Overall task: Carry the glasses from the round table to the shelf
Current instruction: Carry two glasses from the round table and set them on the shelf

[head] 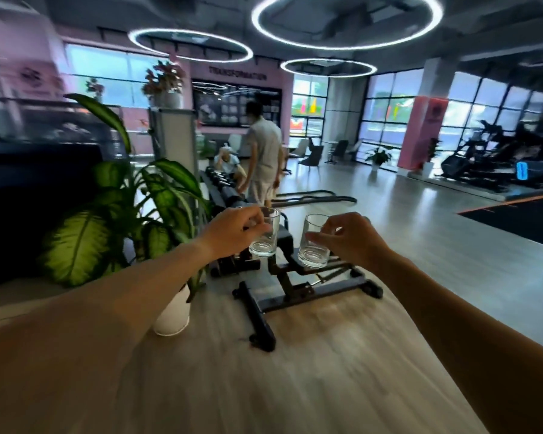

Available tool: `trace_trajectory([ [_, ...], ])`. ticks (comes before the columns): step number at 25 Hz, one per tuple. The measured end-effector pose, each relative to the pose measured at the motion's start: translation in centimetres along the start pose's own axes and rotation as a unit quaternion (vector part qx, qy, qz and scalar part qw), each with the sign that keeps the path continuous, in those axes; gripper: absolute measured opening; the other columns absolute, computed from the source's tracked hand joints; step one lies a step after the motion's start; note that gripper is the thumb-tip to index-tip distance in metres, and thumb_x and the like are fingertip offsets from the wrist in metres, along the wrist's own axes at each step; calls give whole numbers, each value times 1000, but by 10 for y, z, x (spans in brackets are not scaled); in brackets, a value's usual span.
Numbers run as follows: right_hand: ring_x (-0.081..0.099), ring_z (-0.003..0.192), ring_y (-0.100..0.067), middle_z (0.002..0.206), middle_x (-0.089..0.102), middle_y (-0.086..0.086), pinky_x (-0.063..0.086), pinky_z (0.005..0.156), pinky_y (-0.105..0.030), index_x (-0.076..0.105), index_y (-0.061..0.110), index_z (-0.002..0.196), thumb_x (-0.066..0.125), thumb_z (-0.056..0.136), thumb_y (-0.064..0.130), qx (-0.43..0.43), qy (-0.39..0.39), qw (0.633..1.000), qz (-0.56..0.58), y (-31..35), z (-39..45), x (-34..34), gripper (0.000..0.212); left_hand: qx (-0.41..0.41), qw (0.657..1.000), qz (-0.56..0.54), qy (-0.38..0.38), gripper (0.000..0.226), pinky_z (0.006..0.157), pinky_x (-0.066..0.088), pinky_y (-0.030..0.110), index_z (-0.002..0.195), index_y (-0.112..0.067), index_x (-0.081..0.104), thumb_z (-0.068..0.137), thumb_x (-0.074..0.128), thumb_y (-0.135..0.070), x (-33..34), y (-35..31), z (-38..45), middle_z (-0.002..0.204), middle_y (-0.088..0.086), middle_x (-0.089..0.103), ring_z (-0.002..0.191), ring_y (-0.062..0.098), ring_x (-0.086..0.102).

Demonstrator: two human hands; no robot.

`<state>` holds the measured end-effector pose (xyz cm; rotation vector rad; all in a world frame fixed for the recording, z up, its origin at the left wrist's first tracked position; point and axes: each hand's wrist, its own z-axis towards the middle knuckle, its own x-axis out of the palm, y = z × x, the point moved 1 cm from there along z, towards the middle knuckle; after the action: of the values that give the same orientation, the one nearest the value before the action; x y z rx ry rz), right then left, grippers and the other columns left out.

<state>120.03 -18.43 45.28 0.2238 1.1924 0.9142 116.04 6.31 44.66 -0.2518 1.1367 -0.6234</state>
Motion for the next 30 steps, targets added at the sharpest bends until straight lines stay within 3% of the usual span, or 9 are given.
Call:
trace_trajectory([
  [6, 60, 58, -11, 66, 66, 4, 46, 56, -25, 67, 24, 62, 81, 71, 49, -100, 67, 991, 61, 7, 153, 76, 30, -126, 986, 37, -101, 15, 88, 54, 40, 89, -29, 59, 91, 60, -44, -44, 95, 52, 104, -3, 70, 101, 16, 66],
  [9, 54, 52, -7, 54, 59, 8, 40, 55, -23, 63, 22, 55, 80, 75, 44, -159, 116, 977, 86, 31, 213, 113, 34, -170, 973, 65, -145, 17, 85, 54, 37, 88, -25, 60, 91, 62, -41, -70, 124, 61, 94, -6, 68, 95, 16, 67],
  [12, 56, 52, -11, 53, 61, 1, 45, 57, -26, 66, 10, 60, 80, 73, 47, -203, 163, 959, 114, 67, 260, 163, 42, -219, 956, 82, -179, 17, 81, 51, 33, 89, -24, 59, 93, 60, -40, -102, 155, 55, 92, -9, 67, 91, 11, 64],
  [16, 55, 53, -8, 54, 59, 5, 46, 57, -24, 61, 16, 55, 79, 76, 44, -245, 217, 933, 148, 120, 296, 233, 39, -274, 932, 98, -217, 19, 80, 50, 31, 90, -23, 59, 93, 59, -42, -145, 208, 31, 94, -14, 67, 87, 2, 62],
  [20, 53, 52, -10, 54, 56, 4, 41, 55, -24, 63, 14, 58, 78, 77, 44, -288, 248, 911, 159, 191, 324, 311, 39, -312, 909, 131, -244, 18, 87, 54, 37, 91, -24, 59, 94, 58, -41, -198, 274, -2, 98, -12, 67, 98, 12, 66],
  [27, 49, 37, 5, 46, 54, 9, 37, 46, -17, 64, 16, 58, 78, 77, 44, -331, 281, 882, 184, 319, 363, 427, 37, -346, 886, 155, -267, 18, 91, 55, 40, 91, -18, 61, 93, 62, -36, -291, 389, -43, 102, -6, 69, 104, 10, 65],
  [30, 49, 40, 4, 45, 52, 11, 36, 47, -17, 61, 17, 55, 78, 78, 43, -344, 281, 877, 183, 359, 387, 472, 39, -348, 884, 156, -271, 18, 92, 55, 41, 91, -17, 61, 92, 63, -35, -323, 446, -49, 100, -5, 69, 102, 9, 66],
])
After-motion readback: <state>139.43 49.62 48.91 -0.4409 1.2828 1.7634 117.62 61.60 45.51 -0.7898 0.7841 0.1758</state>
